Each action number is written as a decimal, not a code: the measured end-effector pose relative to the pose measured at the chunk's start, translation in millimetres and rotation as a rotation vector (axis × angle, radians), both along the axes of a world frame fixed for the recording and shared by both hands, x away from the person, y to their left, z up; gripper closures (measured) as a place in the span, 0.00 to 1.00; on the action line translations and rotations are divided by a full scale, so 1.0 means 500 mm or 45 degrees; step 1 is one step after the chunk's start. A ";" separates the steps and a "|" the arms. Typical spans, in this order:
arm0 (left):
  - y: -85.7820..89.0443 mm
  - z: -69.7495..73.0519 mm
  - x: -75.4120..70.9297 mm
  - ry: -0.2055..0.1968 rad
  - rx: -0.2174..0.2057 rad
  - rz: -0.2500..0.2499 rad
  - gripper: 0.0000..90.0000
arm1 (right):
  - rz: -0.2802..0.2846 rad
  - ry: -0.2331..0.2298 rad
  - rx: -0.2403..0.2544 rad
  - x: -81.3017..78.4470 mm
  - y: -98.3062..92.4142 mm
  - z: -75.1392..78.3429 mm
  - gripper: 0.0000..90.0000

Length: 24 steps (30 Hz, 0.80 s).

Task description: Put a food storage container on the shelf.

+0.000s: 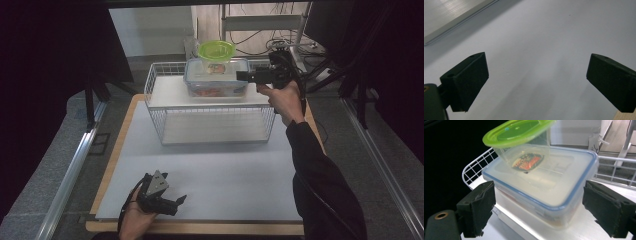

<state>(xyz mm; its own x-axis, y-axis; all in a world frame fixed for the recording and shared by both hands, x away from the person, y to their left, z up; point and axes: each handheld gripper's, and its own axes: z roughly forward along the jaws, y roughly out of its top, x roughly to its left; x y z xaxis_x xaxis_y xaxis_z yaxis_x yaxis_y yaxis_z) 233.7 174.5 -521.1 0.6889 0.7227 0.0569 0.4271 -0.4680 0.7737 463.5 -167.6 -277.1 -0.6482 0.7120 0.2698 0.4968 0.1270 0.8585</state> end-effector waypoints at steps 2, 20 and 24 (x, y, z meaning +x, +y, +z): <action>0.000 0.000 0.000 0.000 -0.001 0.000 0.04 | -0.006 -0.005 -0.005 -0.006 -0.007 -0.004 0.12; 0.000 -0.002 0.001 0.005 -0.049 -0.015 0.03 | 0.017 -0.077 -0.073 -0.082 -0.056 -0.057 0.08; -0.001 -0.002 0.001 -0.002 -0.053 -0.015 0.03 | 0.023 -0.095 -0.087 -0.100 -0.062 -0.071 0.07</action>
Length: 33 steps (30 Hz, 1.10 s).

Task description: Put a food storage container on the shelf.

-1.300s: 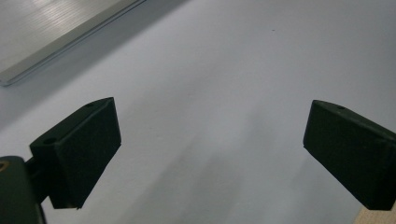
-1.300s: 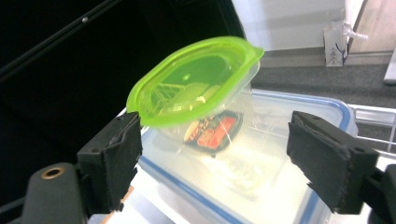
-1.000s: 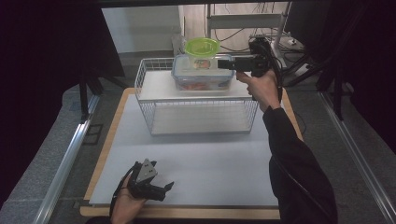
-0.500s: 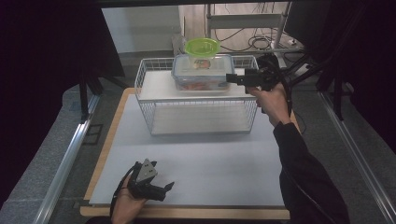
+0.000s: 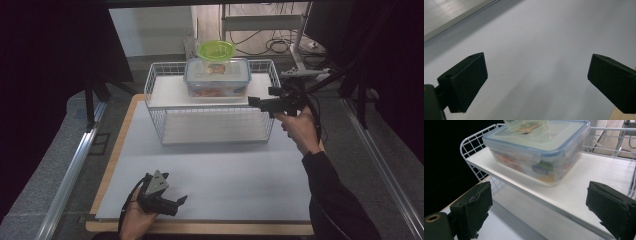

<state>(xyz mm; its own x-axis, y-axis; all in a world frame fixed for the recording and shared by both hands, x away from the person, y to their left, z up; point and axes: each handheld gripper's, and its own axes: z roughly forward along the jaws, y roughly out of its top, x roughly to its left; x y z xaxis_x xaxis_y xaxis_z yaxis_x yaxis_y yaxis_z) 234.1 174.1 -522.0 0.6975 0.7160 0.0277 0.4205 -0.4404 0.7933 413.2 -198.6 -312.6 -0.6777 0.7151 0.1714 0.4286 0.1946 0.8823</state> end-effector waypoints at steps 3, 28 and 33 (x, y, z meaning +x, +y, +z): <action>0.000 0.000 0.000 -0.002 0.001 0.002 0.02 | 0.003 -0.009 -0.018 -0.013 -0.002 -0.013 0.07; -0.003 -0.004 0.001 0.017 0.035 -0.025 0.00 | 0.074 -0.060 -0.176 -0.115 -0.020 -0.166 0.02; -0.002 -0.004 0.000 0.023 0.030 -0.023 0.00 | 0.072 -0.037 -0.187 -0.124 -0.028 -0.201 0.01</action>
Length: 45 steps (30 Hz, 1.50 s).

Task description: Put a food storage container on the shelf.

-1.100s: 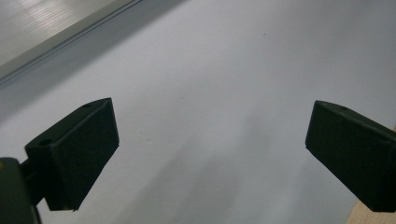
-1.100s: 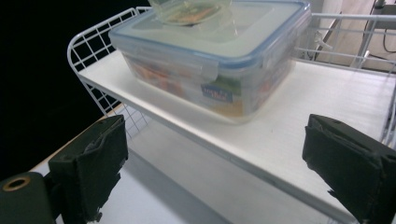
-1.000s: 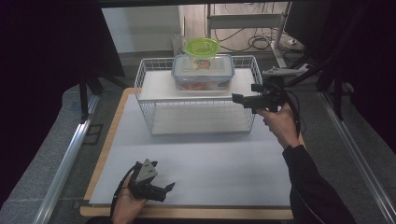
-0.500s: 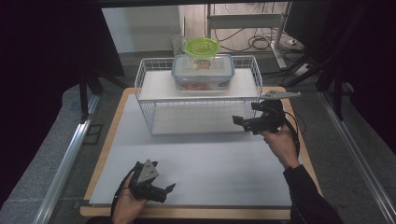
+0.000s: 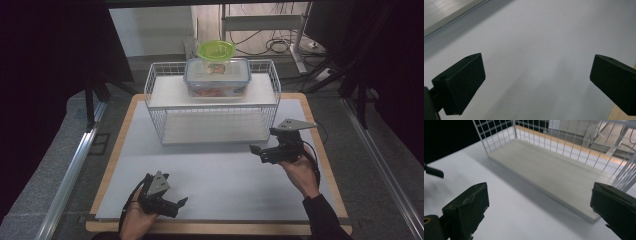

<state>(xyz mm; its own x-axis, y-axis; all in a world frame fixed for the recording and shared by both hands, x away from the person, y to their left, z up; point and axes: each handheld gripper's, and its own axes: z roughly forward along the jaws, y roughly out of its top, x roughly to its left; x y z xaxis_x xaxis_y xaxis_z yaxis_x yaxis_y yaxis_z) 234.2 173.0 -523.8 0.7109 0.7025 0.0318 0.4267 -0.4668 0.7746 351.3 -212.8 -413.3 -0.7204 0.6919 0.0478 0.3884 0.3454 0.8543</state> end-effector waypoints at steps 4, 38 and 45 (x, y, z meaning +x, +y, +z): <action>0.000 0.001 -0.001 0.001 0.001 -0.001 0.00 | 0.000 -0.001 -0.020 -0.014 -0.004 -0.021 0.01; 0.005 -0.004 0.003 0.007 0.008 0.025 0.00 | -0.020 0.120 -0.173 -0.143 -0.047 -0.173 0.01; 0.005 -0.005 0.004 0.004 0.015 0.028 0.00 | -0.001 0.205 -0.221 -0.151 -0.045 -0.195 0.01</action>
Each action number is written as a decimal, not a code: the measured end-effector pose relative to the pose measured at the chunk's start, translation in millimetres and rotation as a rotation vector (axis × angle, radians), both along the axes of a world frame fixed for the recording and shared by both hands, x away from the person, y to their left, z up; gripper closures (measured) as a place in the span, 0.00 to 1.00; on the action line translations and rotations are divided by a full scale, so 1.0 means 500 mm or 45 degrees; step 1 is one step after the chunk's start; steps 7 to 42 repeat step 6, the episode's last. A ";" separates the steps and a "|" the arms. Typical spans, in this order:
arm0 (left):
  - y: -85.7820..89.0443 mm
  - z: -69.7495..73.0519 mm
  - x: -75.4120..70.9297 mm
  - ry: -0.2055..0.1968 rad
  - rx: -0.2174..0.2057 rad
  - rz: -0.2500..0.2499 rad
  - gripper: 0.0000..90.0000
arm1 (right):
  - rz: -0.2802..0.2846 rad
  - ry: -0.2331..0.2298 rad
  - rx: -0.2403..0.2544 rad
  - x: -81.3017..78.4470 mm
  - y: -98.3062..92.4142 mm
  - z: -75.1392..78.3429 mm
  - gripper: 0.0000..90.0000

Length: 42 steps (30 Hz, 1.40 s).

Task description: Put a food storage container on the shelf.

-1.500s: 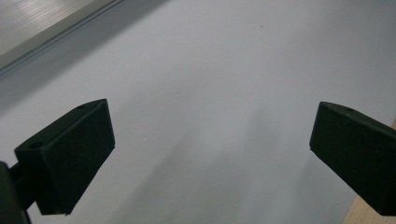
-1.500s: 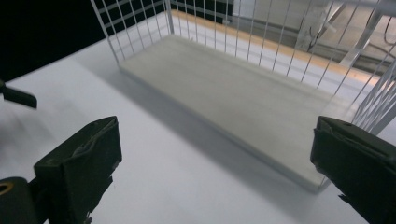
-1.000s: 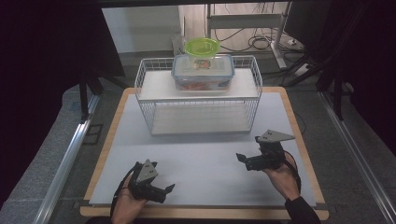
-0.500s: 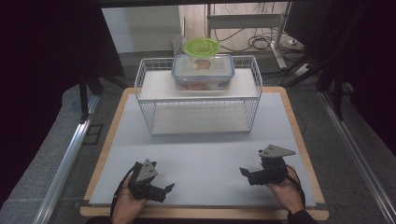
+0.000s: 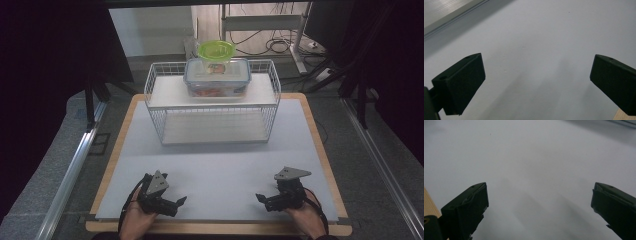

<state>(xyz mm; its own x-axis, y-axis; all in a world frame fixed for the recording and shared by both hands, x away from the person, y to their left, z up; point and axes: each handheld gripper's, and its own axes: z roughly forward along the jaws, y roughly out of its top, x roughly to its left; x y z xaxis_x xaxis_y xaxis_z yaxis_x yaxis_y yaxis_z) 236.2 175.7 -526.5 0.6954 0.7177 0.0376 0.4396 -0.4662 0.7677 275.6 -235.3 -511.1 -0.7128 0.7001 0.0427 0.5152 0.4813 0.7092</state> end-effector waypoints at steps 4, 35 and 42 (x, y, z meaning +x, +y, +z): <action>-0.001 0.000 0.000 0.005 0.000 0.000 0.00 | -0.002 0.002 -0.028 0.000 0.001 -0.004 0.01; -0.001 0.001 0.001 0.004 0.002 -0.002 0.00 | -0.007 0.001 -0.039 0.000 0.001 -0.005 0.01; -0.001 0.001 0.001 0.004 0.002 -0.002 0.00 | -0.007 0.001 -0.039 0.000 0.001 -0.005 0.01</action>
